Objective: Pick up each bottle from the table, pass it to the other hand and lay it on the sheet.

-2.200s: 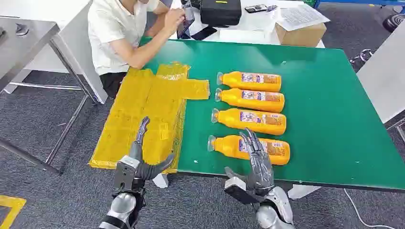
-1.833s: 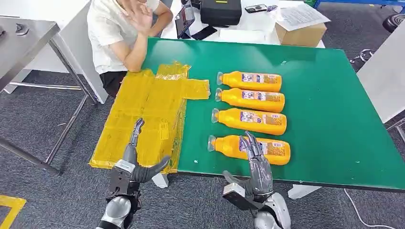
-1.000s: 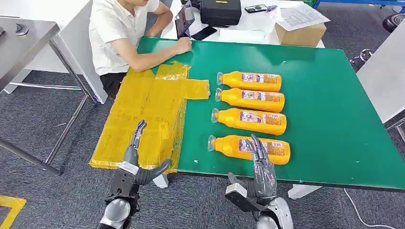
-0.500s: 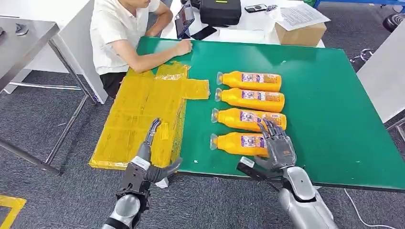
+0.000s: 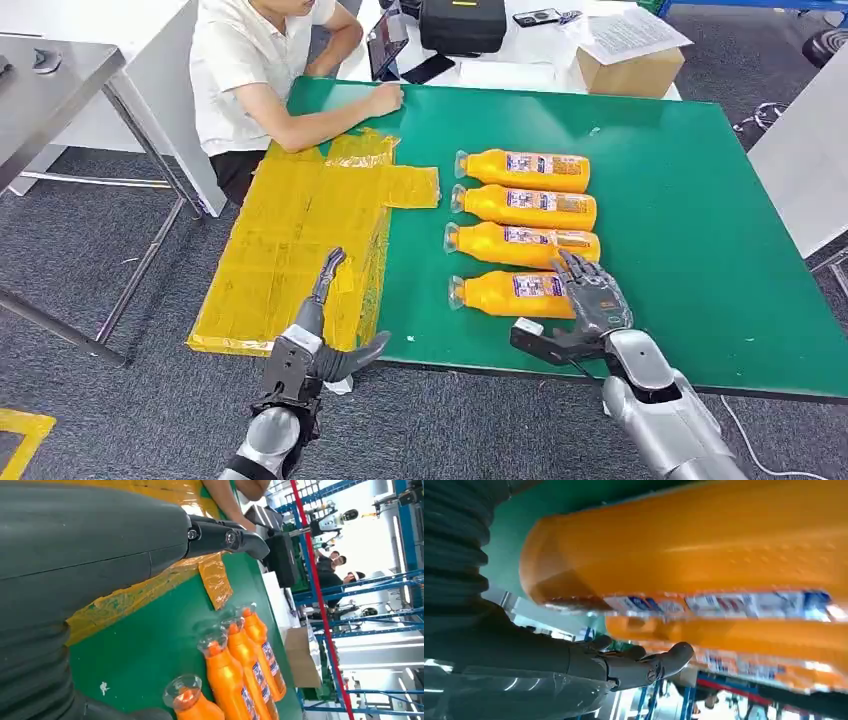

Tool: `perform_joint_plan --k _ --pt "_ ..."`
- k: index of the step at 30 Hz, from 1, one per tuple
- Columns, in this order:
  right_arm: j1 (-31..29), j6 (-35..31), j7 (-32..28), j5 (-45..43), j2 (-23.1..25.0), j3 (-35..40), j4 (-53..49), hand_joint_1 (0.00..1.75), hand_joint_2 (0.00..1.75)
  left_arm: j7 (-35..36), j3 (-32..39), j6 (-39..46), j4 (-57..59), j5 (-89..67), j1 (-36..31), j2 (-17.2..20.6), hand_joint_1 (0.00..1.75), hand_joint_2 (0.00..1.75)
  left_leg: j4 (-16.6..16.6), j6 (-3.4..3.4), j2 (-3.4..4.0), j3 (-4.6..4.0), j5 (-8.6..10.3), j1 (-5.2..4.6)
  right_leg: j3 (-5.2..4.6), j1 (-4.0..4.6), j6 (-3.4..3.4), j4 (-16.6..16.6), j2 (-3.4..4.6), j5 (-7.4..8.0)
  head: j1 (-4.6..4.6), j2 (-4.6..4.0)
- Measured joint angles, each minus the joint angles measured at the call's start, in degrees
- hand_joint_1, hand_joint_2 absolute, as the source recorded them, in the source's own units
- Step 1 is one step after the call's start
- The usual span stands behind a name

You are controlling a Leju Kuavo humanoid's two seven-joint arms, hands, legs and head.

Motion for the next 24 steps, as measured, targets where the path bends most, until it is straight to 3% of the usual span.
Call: perform_joint_plan --k 6,7,9,10,11,24 --pt "-0.3 2.2 0.6 -0.8 -1.8 2.0 -0.5 0.00 1.75 0.2 0.0 -0.1 0.1 0.1 0.0 0.0 0.00 1.75 0.0 0.00 0.01 0.01 0.00 0.01 0.00 0.01 0.00 0.0 0.00 0.00 0.02 0.00" --pt "-0.4 2.9 0.7 -1.2 -2.1 2.4 -0.5 0.16 1.75 0.2 0.0 -0.1 0.1 0.1 0.0 0.0 0.00 1.75 0.0 0.00 0.01 0.01 0.00 0.01 0.00 0.01 0.00 0.0 0.00 0.00 0.02 0.00" --pt "-0.8 4.1 0.8 -2.2 -2.4 3.1 -0.5 0.16 1.75 0.3 0.0 -0.2 0.1 0.1 0.0 0.0 0.00 1.75 0.0 0.00 0.01 0.03 0.00 0.01 0.01 0.01 0.00 0.0 0.00 0.00 0.02 0.00" --pt "-0.9 4.5 0.8 -2.8 -2.6 3.3 -0.5 1.45 1.75 0.3 0.0 -0.2 0.1 0.1 0.0 0.0 0.00 1.75 0.0 0.00 0.00 0.03 0.00 0.01 0.03 0.01 0.00 0.0 0.00 0.00 0.02 0.00" --pt "-0.9 4.9 0.6 -3.4 -2.8 3.6 -0.6 1.75 1.75 0.3 0.0 -0.2 0.1 0.1 0.1 0.0 0.00 1.75 0.0 0.00 0.01 0.04 0.00 0.01 0.04 0.01 0.00 0.0 0.00 0.00 0.04 0.00" --pt "-1.0 5.8 -1.4 -7.6 -3.3 4.8 -0.5 1.75 1.75 0.2 0.0 -0.9 0.1 0.3 0.0 0.0 0.00 1.75 0.0 0.00 0.02 0.10 0.00 0.01 0.07 0.01 0.00 0.0 0.01 0.00 0.02 0.00"
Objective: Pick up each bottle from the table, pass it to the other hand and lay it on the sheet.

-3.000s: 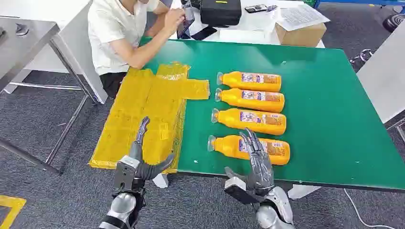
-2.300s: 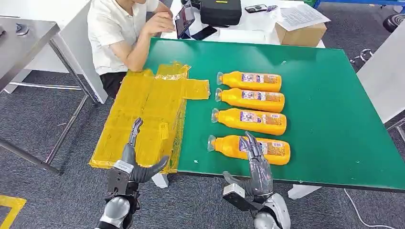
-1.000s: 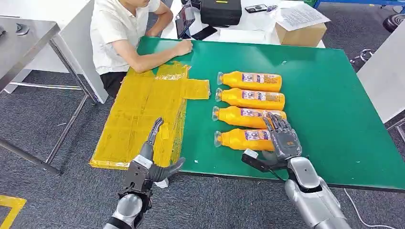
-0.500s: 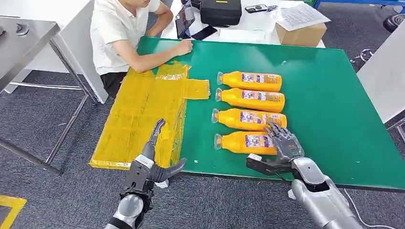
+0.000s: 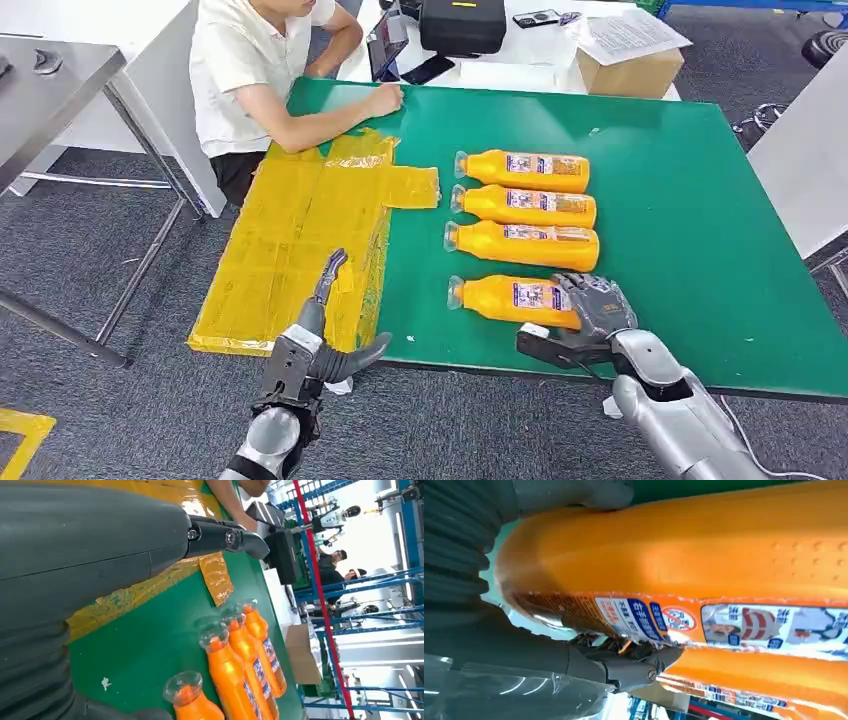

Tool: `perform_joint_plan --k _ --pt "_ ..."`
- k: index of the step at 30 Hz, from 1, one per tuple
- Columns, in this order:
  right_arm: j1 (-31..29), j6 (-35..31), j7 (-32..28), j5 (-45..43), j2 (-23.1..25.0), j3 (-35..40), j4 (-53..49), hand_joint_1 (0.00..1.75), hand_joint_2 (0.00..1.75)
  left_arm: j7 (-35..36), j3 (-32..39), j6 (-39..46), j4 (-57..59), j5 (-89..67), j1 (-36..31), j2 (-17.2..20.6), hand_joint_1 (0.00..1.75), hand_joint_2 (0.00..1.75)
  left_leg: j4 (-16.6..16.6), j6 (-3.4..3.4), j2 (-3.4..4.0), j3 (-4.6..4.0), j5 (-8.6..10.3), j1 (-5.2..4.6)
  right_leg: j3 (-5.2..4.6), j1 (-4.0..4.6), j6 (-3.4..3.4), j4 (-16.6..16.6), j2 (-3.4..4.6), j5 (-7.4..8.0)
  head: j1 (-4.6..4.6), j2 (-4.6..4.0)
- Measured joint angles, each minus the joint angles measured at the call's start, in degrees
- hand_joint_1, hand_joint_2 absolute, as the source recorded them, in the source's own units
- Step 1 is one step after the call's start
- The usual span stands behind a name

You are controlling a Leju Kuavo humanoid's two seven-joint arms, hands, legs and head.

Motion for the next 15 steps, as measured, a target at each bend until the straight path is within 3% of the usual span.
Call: perform_joint_plan --k 15 --pt "0.0 1.7 -2.5 -4.8 0.0 0.0 0.3 1.75 1.75 -0.3 0.0 -0.3 0.3 0.1 -0.7 0.0 0.00 1.75 0.0 0.00 0.02 0.07 0.00 0.00 0.06 0.00 0.00 0.0 0.01 0.00 0.00 0.00"
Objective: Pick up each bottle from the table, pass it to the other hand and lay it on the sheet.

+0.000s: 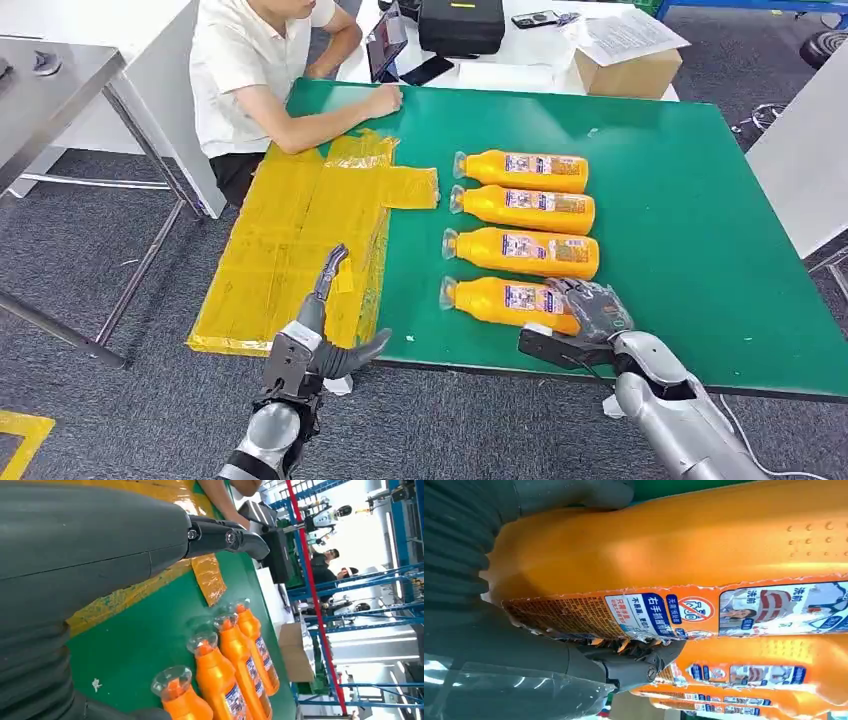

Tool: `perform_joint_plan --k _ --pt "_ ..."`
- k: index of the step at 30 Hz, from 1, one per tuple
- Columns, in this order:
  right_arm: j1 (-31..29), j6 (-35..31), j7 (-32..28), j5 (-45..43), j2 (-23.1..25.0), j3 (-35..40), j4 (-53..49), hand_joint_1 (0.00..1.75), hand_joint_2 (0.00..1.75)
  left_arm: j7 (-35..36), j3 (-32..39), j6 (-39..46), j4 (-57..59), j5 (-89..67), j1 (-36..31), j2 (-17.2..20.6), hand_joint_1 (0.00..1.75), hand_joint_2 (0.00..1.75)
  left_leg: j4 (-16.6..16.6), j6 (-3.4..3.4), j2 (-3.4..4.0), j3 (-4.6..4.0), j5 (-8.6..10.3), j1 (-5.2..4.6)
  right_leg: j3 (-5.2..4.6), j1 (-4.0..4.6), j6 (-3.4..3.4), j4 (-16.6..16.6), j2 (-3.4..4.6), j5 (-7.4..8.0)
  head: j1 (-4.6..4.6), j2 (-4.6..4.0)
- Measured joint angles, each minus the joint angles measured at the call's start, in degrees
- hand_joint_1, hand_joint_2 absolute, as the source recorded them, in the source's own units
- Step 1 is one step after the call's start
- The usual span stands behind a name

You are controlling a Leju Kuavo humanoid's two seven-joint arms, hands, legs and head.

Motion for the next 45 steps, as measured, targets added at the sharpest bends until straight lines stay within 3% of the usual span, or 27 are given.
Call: perform_joint_plan --k 5,10,13,15,19,37,39,41,45 --pt "1.3 2.4 -10.0 -15.1 1.9 -3.4 0.7 1.73 1.75 -2.3 0.3 1.8 0.0 5.6 -0.1 -0.7 0.00 1.75 0.0 -0.01 0.00 0.06 -0.01 0.03 0.07 0.05 0.00 0.0 0.02 0.00 0.00 0.00" --pt "4.0 1.2 -15.3 -23.8 6.9 -8.1 -0.6 1.75 1.75 2.9 1.1 -6.7 -2.2 23.5 2.6 -1.6 0.00 1.75 0.0 -0.02 0.07 0.03 -0.03 0.04 0.01 0.06 -0.01 0.0 0.04 0.00 -0.02 0.00" --pt "4.9 1.0 -15.7 -24.9 9.0 -9.9 -1.1 1.75 1.75 3.6 1.1 -8.9 -3.3 25.7 4.8 -1.4 0.00 1.75 0.0 -0.03 -0.05 -0.06 -0.01 0.07 -0.03 0.07 -0.02 0.0 -0.04 -0.04 0.00 0.00" --pt "5.1 0.6 -15.9 -25.7 9.8 -11.0 -1.2 1.59 1.75 4.0 1.0 -10.3 -3.8 26.9 5.6 -1.1 0.00 1.75 0.0 -0.02 -0.04 -0.10 -0.01 0.07 -0.04 0.07 -0.02 0.0 -0.03 -0.03 0.00 0.00" --pt "5.1 -1.0 -16.5 -26.1 10.9 -12.7 -1.2 1.69 1.75 3.7 0.0 -10.1 -4.8 26.9 6.5 -0.7 0.00 1.75 0.0 -0.02 -0.05 -0.11 -0.01 0.01 -0.03 0.00 -0.02 0.0 -0.04 -0.03 0.02 0.00" --pt "6.1 0.2 -21.5 -28.7 18.2 -13.1 -4.4 1.64 1.75 4.5 -1.7 -17.2 -6.5 29.8 6.8 1.2 0.00 1.75 0.0 -0.03 -0.03 -0.11 -0.01 0.07 -0.09 0.06 -0.03 0.0 -0.02 -0.03 0.00 0.00" --pt "6.1 1.0 -22.6 -29.2 18.8 -12.7 -4.9 1.59 1.75 4.5 -1.8 -17.2 -6.2 29.4 6.6 1.2 0.00 1.75 0.0 -0.02 -0.03 -0.12 -0.01 0.06 -0.09 0.05 -0.03 0.0 -0.02 -0.03 0.02 0.00" --pt "6.2 1.5 -23.1 -29.3 19.3 -11.9 -5.6 1.38 1.75 5.0 -1.7 -17.2 -5.6 29.6 5.8 1.2 0.00 1.75 0.0 -0.02 0.00 -0.14 -0.01 0.05 -0.09 0.04 -0.02 0.0 0.01 -0.03 0.04 0.00" --pt "6.5 3.6 -22.9 -31.0 21.2 -8.5 -7.7 1.54 1.75 5.9 -1.7 -17.3 -4.7 31.8 3.8 0.9 0.00 1.75 0.0 -0.03 -0.03 -0.13 0.00 0.05 -0.12 0.05 -0.03 0.0 -0.03 -0.03 0.00 0.00"
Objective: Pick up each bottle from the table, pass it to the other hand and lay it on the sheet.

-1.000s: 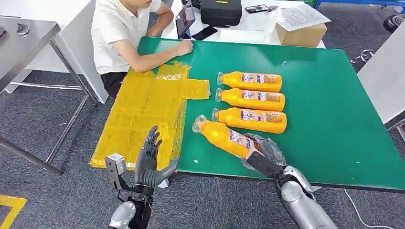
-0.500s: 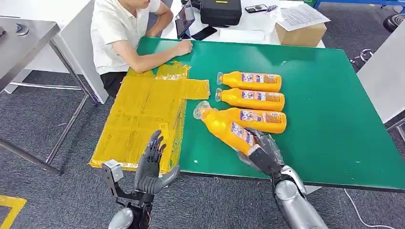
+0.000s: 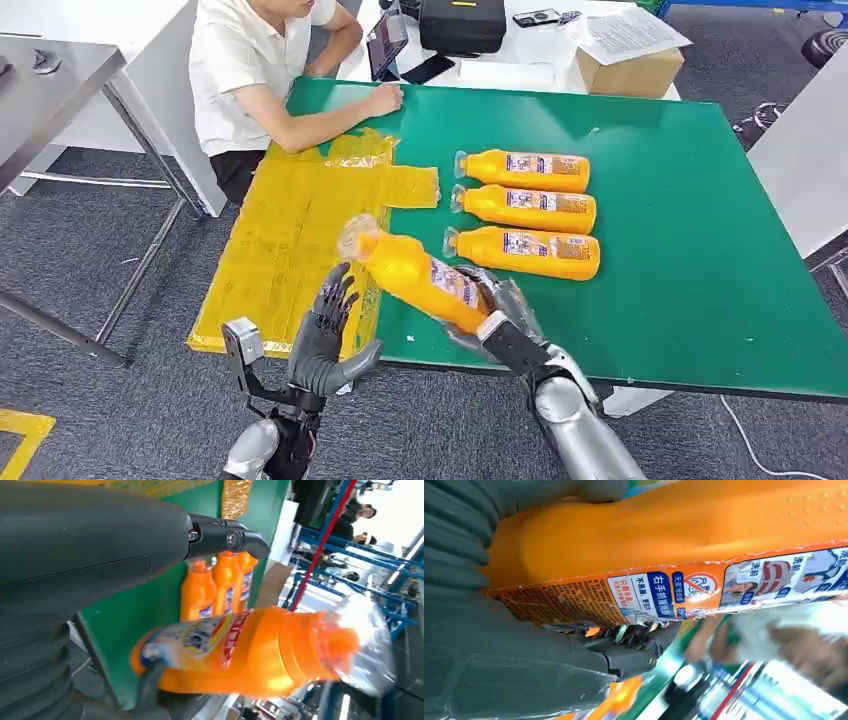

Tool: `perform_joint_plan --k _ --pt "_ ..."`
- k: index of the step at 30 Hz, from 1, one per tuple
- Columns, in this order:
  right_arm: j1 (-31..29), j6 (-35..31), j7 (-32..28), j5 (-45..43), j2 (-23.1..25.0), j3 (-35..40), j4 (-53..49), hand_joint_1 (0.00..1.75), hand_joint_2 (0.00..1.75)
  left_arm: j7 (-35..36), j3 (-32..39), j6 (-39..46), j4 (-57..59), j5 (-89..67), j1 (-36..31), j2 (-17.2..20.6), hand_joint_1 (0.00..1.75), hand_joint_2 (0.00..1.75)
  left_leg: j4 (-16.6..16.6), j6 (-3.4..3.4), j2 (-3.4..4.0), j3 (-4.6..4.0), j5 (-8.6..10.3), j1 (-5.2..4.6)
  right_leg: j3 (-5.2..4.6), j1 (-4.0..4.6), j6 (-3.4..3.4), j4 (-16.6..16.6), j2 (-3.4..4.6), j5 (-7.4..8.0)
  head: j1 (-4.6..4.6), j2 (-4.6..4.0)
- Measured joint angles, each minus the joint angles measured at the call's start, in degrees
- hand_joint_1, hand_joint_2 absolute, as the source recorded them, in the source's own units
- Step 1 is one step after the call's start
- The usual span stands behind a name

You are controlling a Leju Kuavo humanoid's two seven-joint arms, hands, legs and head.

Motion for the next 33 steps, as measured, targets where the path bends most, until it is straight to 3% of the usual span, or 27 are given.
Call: perform_joint_plan --k 4,8,17,20,21,22,23,24,26,27,30,33 --pt "0.0 1.2 0.0 -1.2 1.0 3.4 -0.7 1.55 1.75 0.3 0.0 0.3 0.4 0.7 -1.8 -0.4 0.00 1.75 0.0 -0.01 0.03 0.00 0.00 0.03 0.00 0.03 0.00 0.0 0.02 0.00 0.00 0.00" --pt "-0.1 0.7 -1.1 -0.4 1.7 6.3 -0.7 1.45 1.75 0.8 0.0 0.4 0.7 2.1 -3.1 -0.7 0.00 1.75 0.0 -0.01 0.01 -0.01 0.00 0.03 0.00 0.02 -0.01 0.0 0.01 0.00 0.02 0.00" --pt "-2.2 0.5 -1.8 -0.5 3.2 11.5 0.5 1.48 1.75 0.9 -1.5 -0.7 1.2 4.3 -4.7 -1.3 0.00 1.75 0.0 0.00 0.02 -0.02 0.00 0.02 -0.01 0.01 0.00 0.0 0.02 0.00 0.00 0.00" --pt "-2.7 0.5 -1.8 -0.8 3.3 11.9 1.1 1.40 1.75 0.9 -1.6 -0.9 1.2 4.4 -4.8 -1.3 0.00 1.75 0.0 0.00 0.02 -0.02 0.00 0.02 -0.02 0.01 0.00 0.0 0.01 0.00 0.02 0.00" --pt "-2.8 0.5 -1.8 -0.8 3.3 12.1 1.3 1.38 1.75 0.9 -1.6 -1.6 1.2 4.9 -4.8 -1.3 0.14 1.75 0.0 0.00 0.02 -0.02 0.00 0.02 -0.02 0.01 0.00 0.0 0.01 0.00 0.02 0.00" --pt "-3.0 0.5 -1.9 -0.8 3.4 12.3 1.5 1.40 1.75 1.1 -1.6 -2.6 1.2 5.5 -4.8 -1.3 0.54 1.75 0.0 0.00 0.02 -0.03 0.00 0.02 -0.02 0.01 0.00 0.0 0.02 0.00 0.00 0.00" --pt "-3.2 0.4 -1.9 -0.7 3.5 12.4 1.7 1.40 1.75 1.2 -1.7 -3.3 1.2 5.6 -4.8 -1.3 1.45 1.75 0.0 0.00 0.02 -0.03 0.00 0.02 -0.02 0.01 0.00 0.0 0.02 0.00 0.02 0.00" --pt "-3.4 0.2 -1.9 -0.4 3.5 12.7 2.1 1.41 1.75 1.2 -1.7 -3.9 1.2 5.6 -4.8 -1.3 1.75 1.75 0.0 0.00 0.02 -0.03 0.00 0.02 -0.02 0.01 0.00 0.0 0.02 0.00 0.02 0.00" --pt "-4.0 0.0 -2.2 -0.4 3.7 13.0 3.1 1.31 1.75 1.3 -1.8 -4.7 1.2 5.6 -4.9 -1.2 1.75 1.75 0.0 0.00 0.02 -0.03 0.00 0.02 -0.02 0.01 0.00 0.0 0.01 0.00 0.02 0.00" --pt "-4.3 0.0 -2.4 -0.5 3.9 13.1 3.6 1.12 1.75 1.4 -1.9 -5.0 1.4 5.6 -5.0 -1.2 1.75 1.75 0.0 0.00 0.02 -0.03 0.00 0.02 -0.02 0.01 0.00 0.0 0.01 0.00 0.02 0.00" --pt "-4.9 0.9 -3.1 -1.7 4.3 13.3 4.6 1.12 1.75 1.4 -1.9 -6.6 1.7 5.6 -5.4 -1.0 1.75 1.75 0.0 0.00 0.02 -0.03 0.00 0.02 -0.02 0.01 0.00 0.0 0.01 0.00 0.02 0.00" --pt "-5.2 2.0 -3.3 -2.7 4.5 13.3 5.2 0.16 1.75 0.9 -1.9 -7.2 2.0 5.4 -5.6 -0.7 1.75 1.75 0.0 0.00 0.01 -0.03 0.01 0.02 -0.02 0.01 0.00 0.0 0.01 0.00 0.02 0.00"
